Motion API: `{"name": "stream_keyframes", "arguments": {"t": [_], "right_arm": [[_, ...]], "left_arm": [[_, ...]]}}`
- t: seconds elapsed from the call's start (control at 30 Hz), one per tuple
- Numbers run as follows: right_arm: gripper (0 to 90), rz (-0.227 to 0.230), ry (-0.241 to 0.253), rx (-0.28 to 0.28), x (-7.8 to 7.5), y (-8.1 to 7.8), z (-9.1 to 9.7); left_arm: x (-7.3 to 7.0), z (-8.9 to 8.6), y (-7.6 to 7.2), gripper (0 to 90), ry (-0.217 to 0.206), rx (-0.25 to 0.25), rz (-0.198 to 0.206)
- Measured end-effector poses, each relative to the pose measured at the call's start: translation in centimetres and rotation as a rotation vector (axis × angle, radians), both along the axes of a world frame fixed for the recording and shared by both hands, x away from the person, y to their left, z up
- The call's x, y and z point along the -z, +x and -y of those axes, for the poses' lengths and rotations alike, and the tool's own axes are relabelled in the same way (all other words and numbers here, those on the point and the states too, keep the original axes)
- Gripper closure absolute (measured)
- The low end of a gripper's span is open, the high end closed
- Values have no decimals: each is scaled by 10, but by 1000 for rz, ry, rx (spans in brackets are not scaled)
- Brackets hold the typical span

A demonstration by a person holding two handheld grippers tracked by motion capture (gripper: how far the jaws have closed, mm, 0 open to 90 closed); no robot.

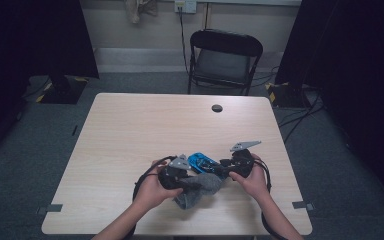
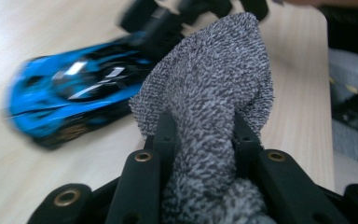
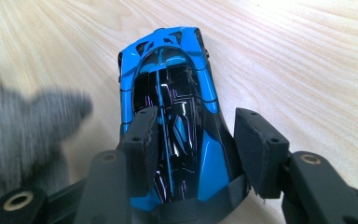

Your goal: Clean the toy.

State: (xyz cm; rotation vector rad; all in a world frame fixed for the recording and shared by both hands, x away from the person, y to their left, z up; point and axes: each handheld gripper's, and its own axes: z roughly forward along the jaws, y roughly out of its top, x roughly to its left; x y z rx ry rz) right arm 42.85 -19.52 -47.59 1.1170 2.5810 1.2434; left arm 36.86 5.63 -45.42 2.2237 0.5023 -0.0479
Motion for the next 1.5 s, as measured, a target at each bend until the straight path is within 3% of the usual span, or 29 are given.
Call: {"name": "stream_keyframes", "arguments": {"t": [0.1, 0.33, 0.5, 1.13, 1.5], "right_arm": [[512, 2, -2, -1, 0, 0, 0], [512, 4, 1, -2, 0, 0, 0], [512, 5, -1, -1, 0, -1, 0], [513, 7, 1, -2, 0, -1, 0], [512, 8, 1, -2, 0, -1, 0]], "left_arm": [[12, 14, -1, 703, 30, 13, -22], [22, 25, 9, 701, 51, -25, -2], [19, 20, 17, 700, 70, -58, 2], [19, -13, 34, 698, 63, -178, -3], [19, -26, 41, 696, 58, -219, -6]]}}
